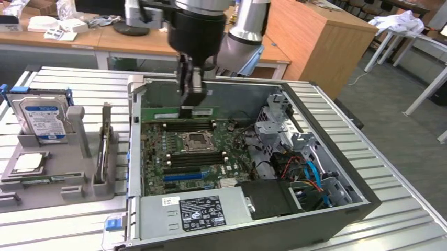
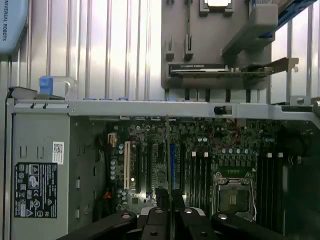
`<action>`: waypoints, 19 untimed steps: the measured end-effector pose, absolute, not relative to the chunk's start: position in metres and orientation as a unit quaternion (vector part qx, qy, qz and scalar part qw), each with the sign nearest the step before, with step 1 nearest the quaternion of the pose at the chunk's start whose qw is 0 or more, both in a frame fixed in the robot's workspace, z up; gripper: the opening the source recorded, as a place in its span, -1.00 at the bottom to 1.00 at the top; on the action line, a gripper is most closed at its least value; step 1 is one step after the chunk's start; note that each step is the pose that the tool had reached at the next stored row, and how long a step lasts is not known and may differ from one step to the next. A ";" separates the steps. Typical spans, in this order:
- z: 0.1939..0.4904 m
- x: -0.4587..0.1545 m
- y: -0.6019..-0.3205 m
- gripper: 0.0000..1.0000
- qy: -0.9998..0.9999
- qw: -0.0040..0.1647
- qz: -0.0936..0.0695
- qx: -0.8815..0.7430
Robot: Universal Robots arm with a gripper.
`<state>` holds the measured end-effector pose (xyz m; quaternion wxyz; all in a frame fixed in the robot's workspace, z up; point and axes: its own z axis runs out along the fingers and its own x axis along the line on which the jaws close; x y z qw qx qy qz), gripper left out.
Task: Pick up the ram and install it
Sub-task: 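Pick up the ram and move it above insertion slot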
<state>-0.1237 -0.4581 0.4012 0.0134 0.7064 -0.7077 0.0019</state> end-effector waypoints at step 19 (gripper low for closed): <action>0.401 -0.055 -0.456 -0.73 -0.708 0.014 0.001 0.706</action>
